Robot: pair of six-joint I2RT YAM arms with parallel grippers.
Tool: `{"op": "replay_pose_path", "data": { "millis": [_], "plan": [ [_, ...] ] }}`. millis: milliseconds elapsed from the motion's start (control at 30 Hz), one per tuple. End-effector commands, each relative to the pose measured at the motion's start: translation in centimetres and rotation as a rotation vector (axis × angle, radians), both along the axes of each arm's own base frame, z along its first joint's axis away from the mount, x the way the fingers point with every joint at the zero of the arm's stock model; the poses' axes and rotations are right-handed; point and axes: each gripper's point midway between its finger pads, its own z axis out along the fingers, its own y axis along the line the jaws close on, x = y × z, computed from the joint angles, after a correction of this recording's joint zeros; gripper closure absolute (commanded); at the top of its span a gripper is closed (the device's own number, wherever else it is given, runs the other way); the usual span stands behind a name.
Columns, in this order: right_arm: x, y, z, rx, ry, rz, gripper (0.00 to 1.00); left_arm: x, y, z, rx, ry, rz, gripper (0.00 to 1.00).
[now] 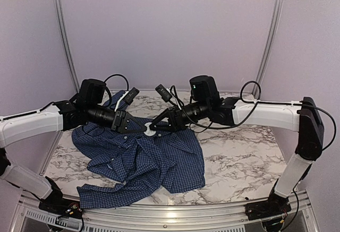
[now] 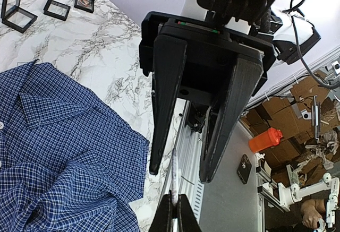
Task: Remove the brooch from the garment
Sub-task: Close the brooch securely.
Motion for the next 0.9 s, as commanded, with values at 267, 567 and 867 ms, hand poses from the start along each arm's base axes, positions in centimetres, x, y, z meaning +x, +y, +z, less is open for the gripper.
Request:
{"op": "replay_pose_path", "data": {
  "millis": [267, 567, 867],
  "plan": [
    [-0.70, -0.28, 0.82, 0.055, 0.013, 0.051, 0.89, -0.34, -0.51, 1.37, -0.038, -0.032, -0.029, 1.00],
    [-1.05, -0.41, 0.73, 0.062, 0.019, 0.068, 0.90, -0.33, -0.61, 1.33, -0.040, -0.028, -0.030, 1.00],
    [-1.38, -0.49, 0.64, 0.067, 0.026, 0.087, 0.83, -0.15, -0.70, 1.50, -0.046, -0.027, -0.023, 1.00]
  ]
}}
